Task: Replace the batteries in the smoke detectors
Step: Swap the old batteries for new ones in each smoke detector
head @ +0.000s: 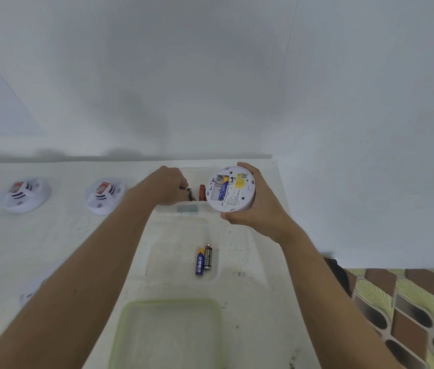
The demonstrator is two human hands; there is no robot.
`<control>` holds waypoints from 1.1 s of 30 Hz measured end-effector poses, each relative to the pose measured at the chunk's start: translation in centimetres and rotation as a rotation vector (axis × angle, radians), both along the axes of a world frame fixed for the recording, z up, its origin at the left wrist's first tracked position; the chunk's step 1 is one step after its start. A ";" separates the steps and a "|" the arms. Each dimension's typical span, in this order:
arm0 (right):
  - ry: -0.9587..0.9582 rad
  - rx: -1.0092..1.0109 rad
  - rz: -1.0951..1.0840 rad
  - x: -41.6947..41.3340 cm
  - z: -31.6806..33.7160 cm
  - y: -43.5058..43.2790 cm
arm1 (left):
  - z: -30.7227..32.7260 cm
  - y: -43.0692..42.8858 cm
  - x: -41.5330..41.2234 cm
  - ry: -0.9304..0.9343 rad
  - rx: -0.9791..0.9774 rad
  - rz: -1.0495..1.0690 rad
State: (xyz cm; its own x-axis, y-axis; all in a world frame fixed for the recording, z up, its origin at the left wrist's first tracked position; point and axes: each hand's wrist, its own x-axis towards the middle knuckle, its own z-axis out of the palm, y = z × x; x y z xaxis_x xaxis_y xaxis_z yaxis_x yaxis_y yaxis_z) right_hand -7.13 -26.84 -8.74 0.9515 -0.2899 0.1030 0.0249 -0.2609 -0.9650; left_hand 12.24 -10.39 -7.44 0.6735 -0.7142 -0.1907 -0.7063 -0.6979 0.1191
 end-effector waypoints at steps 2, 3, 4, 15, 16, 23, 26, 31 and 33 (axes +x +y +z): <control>-0.004 -0.004 -0.004 -0.1 0.0 0.1 | -0.2 0.4 -0.3 0.019 -0.115 0.075; -0.006 -0.003 -0.006 -0.1 0.0 0.1 | -0.2 0.7 -0.5 0.028 -0.191 0.115; -0.008 0.000 -0.008 -0.1 0.0 0.2 | -0.1 0.9 -0.9 0.034 -0.269 0.140; -0.052 -0.002 -0.077 -0.3 0.6 1.3 | 3.4 2.1 -8.1 0.367 -1.109 0.127; -0.055 0.003 -0.076 -0.3 0.7 1.4 | 3.3 2.3 -8.3 0.373 -1.108 0.113; -0.056 0.016 -0.040 -0.6 1.8 3.1 | 2.5 4.5 -9.4 0.369 -1.027 0.085; -0.053 0.005 -0.030 -0.6 2.5 4.1 | 2.1 5.8 -9.3 0.371 -0.990 0.083; -0.044 0.016 0.047 -0.6 3.3 6.1 | 2.5 8.2 -9.9 0.709 -1.082 0.113; -0.033 0.018 0.080 -0.5 3.6 7.1 | 2.5 9.4 -10.0 0.763 -1.096 0.111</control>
